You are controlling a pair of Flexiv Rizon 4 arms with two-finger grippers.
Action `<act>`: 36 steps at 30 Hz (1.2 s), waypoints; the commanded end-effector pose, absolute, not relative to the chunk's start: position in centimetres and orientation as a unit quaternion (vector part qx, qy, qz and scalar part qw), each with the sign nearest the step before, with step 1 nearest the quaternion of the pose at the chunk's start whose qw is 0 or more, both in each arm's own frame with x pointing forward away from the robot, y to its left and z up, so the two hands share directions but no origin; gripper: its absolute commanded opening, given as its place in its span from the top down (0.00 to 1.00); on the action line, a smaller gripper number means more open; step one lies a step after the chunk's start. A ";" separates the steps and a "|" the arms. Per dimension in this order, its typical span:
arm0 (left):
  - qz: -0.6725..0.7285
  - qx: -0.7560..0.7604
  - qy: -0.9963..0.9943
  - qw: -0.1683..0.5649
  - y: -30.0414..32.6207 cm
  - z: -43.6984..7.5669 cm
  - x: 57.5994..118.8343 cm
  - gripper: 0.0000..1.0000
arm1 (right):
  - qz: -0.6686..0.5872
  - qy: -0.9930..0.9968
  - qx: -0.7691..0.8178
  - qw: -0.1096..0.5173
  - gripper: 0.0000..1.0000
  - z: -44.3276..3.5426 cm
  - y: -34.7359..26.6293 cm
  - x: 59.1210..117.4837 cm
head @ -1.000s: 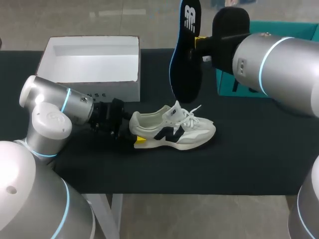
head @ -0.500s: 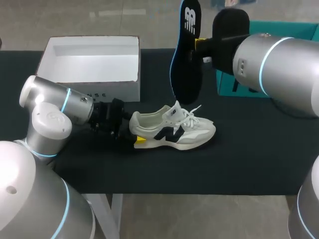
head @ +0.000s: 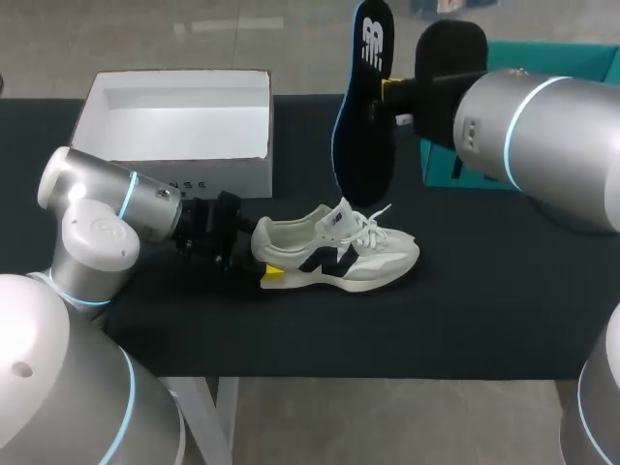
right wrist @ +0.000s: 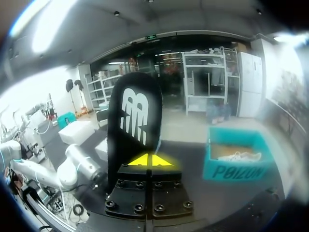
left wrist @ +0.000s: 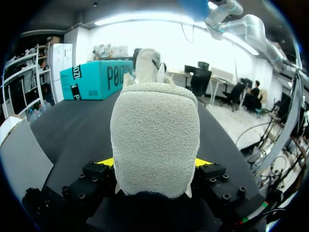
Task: Take the shoe out of the shoebox, open the shoe tongue, remove and reinsert the insole, then place the shoe into the shoebox
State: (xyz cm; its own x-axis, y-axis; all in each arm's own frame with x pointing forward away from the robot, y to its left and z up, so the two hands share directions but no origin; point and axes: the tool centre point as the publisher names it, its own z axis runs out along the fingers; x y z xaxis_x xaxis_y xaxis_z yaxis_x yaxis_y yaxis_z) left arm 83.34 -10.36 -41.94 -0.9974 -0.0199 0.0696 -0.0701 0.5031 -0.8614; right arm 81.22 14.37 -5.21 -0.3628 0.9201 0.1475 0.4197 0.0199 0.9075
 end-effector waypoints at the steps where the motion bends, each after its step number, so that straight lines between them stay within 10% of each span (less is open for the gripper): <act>1: 0.497 0.026 -0.867 0.025 -10.4 -41.9 83.3 1.00 | 0.485 0.655 0.513 0.268 1.00 -4.8 13.6 79.6; 27: 0.461 0.031 -0.887 0.023 -10.3 -41.6 83.3 1.00 | 0.486 0.653 0.516 0.265 1.00 -4.7 13.7 79.5; 28: 0.449 0.031 -0.893 0.021 -10.2 -41.6 83.2 0.91 | 0.486 0.653 0.516 0.265 1.00 -4.7 13.7 79.5; 30: 0.437 0.034 -0.898 0.021 -10.1 -41.6 83.0 0.11 | 0.486 0.653 0.516 0.265 1.00 -4.7 13.7 79.5; 36: 0.416 0.048 -0.908 -0.003 -9.6 -41.7 82.9 0.00 | 0.486 0.653 0.516 0.265 1.00 -4.7 13.7 79.5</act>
